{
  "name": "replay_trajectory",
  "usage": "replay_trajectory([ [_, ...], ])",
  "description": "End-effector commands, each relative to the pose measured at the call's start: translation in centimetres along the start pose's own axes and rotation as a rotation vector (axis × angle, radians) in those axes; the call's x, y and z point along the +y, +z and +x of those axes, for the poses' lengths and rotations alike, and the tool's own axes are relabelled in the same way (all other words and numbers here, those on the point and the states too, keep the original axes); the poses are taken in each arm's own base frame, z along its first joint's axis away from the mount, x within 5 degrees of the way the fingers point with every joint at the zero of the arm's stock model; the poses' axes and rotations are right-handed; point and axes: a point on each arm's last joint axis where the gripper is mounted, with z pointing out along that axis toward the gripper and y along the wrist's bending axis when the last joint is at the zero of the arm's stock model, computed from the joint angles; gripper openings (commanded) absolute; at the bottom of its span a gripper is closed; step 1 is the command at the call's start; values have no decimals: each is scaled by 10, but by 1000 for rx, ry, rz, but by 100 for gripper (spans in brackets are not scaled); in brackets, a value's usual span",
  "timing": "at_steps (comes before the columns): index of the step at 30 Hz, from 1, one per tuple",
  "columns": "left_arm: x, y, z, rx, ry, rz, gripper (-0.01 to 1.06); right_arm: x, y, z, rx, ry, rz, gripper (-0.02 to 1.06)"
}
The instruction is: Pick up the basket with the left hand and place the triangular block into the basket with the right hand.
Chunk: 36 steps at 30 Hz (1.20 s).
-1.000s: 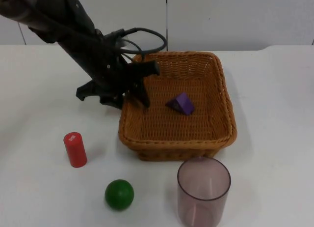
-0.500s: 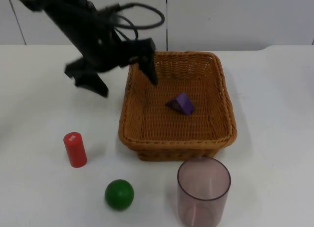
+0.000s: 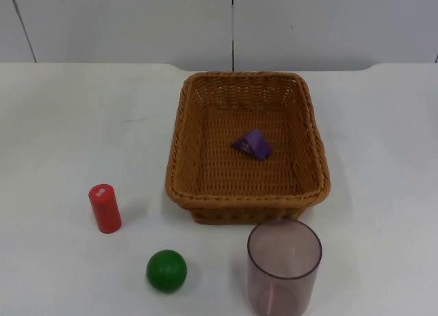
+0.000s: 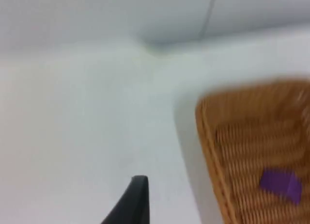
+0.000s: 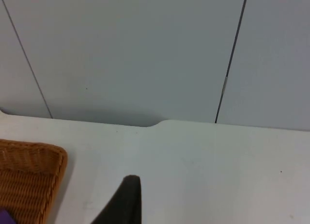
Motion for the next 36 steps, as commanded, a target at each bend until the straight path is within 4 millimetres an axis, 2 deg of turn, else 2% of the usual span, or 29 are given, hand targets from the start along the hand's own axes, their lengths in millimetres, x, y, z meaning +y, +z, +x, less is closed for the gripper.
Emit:
replay_trajectory([
  [1, 0, -45, -5, -97, 31, -21, 105, 0, -4, -2, -9, -6, 0, 105],
  [4, 7, -108, -7, -223, 94, -92, 105, 0, -4, -2, -10, 3, 2, 105],
  [5, 7, -108, -7, -223, 94, -92, 105, 0, -4, -2, -10, 3, 2, 105],
  [9, 14, -177, -4, -405, 149, -172, 105, 0, -4, -1, 4, 11, 0, 105],
  [10, 14, -177, -4, -405, 149, -172, 105, 0, -4, -1, 4, 11, 0, 105],
  [13, 17, -218, 2, -525, 155, -196, 105, -2, -4, -4, -37, 1, 17, 105],
  [15, 18, -229, 8, -517, 121, -194, 105, -2, -5, -7, -64, 18, 17, 105],
  [19, 24, -224, 14, -416, 117, -250, 105, -1, -5, -8, -75, 50, 9, 105],
  [22, 24, -221, 11, -449, 135, -260, 105, 0, -4, -6, -56, 56, 2, 105],
  [27, 22, -219, 2, -541, 23, -220, 105, 1, -4, -2, -6, 56, -15, 105],
  [30, 26, -200, 0, -467, -4, -269, 105, 1, -4, -3, -19, 46, -8, 105],
  [31, 26, -200, 0, -467, -4, -269, 105, 1, -4, -3, -19, 46, -8, 105],
  [33, 27, -181, -3, -417, 2, -279, 105, -1, -4, -5, -45, 43, 4, 105],
  [36, 30, -171, -10, -448, -30, -249, 105, -3, -6, -6, -95, 29, 38, 105],
])
